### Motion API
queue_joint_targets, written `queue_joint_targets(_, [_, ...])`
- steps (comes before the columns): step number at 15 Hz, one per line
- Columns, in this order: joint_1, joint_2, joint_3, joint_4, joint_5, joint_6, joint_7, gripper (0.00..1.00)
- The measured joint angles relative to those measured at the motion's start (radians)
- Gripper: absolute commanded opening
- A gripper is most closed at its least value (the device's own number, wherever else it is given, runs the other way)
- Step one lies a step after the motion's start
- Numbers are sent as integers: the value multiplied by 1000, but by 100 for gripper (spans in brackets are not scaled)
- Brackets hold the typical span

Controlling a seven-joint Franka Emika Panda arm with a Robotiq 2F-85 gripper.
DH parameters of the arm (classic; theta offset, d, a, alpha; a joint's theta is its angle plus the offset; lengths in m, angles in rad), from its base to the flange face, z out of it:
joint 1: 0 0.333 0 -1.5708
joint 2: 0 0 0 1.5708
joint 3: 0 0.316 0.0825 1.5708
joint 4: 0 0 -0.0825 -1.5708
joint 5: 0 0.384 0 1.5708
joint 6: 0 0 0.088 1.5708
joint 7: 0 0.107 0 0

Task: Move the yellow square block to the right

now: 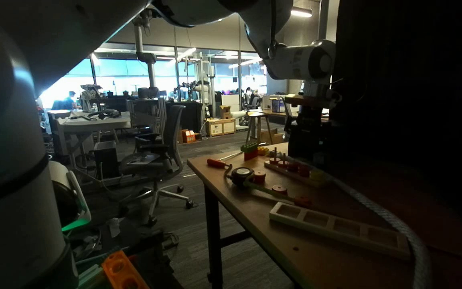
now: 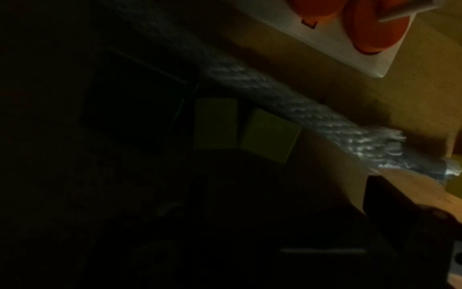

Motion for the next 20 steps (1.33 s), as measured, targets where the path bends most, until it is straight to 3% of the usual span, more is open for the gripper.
queue_joint_targets(20, [17, 33, -23, 5, -27, 0, 162, 100])
